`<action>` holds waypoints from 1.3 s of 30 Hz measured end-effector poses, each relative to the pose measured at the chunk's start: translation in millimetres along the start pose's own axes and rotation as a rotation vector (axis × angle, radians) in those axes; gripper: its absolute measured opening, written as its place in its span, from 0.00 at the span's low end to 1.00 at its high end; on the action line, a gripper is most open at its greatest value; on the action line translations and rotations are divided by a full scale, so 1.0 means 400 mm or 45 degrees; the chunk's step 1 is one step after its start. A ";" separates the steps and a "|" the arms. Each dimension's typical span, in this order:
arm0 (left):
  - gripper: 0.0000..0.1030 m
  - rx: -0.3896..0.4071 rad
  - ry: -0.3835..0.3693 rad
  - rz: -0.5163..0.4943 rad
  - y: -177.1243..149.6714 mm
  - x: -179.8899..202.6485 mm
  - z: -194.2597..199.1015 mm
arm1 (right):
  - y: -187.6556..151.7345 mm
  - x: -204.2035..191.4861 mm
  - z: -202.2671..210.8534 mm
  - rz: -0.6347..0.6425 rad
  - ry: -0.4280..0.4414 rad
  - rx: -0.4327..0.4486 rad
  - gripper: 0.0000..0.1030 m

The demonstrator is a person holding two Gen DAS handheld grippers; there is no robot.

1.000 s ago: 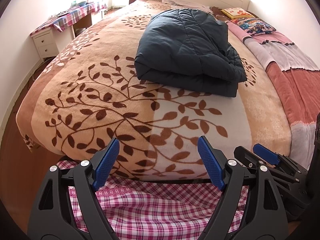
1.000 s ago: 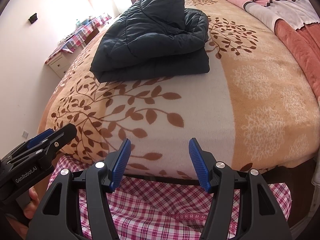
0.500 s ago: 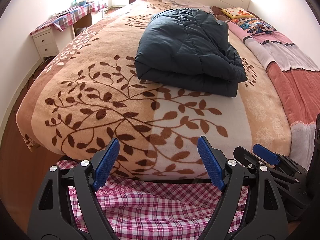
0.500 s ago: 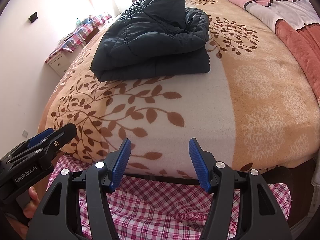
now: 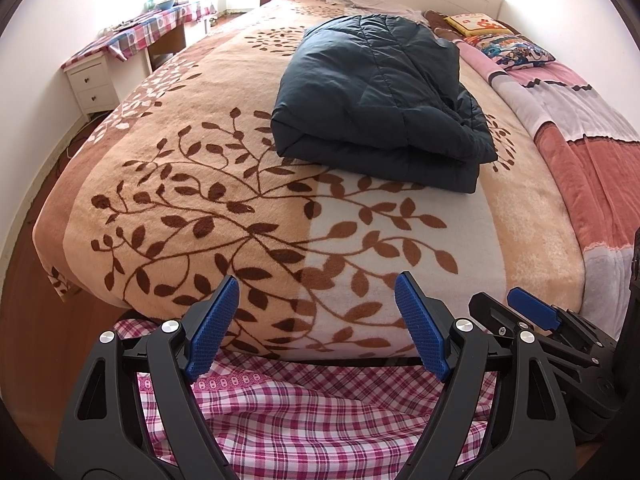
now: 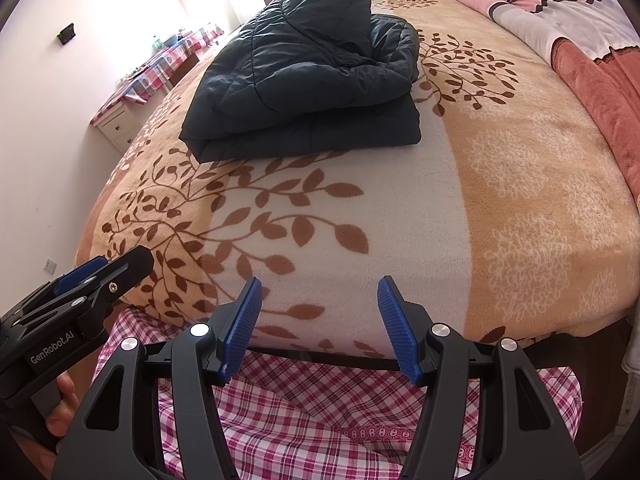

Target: Fold large clothes

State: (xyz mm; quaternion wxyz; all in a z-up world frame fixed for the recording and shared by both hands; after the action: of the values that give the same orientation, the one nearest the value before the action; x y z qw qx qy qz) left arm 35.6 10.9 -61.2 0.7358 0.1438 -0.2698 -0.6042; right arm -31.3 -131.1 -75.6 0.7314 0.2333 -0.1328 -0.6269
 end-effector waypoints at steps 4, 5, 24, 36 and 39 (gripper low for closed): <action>0.76 0.002 -0.001 -0.003 -0.001 0.002 0.001 | 0.000 0.000 -0.001 0.001 0.002 -0.001 0.58; 0.76 0.005 -0.001 -0.005 0.003 0.002 0.001 | -0.002 0.000 -0.001 0.001 0.002 -0.002 0.58; 0.75 0.015 -0.004 -0.024 0.007 0.015 0.012 | -0.009 -0.002 -0.003 0.006 0.005 -0.009 0.58; 0.75 0.015 -0.003 -0.024 0.007 0.016 0.012 | -0.008 -0.001 -0.007 0.011 0.009 -0.016 0.58; 0.74 0.014 -0.003 -0.023 0.008 0.016 0.011 | -0.012 -0.003 -0.006 0.010 0.009 -0.017 0.58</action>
State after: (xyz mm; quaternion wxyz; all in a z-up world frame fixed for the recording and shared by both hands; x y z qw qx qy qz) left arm 36.5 5.9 -54.3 0.7292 0.1497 -0.2727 -0.6095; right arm -34.5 -129.8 -79.8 0.7358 0.2301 -0.1268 -0.6241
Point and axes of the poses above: each gripper's, at about its wrist camera, not at the fingertips, and z roughly against the way its jaws point, x to its right, y to its top, the point moved 9 cm from there along -z, roughly the way its jaws point, and after that the axes turned 7 degrees about -y, right-handed, at the moved point
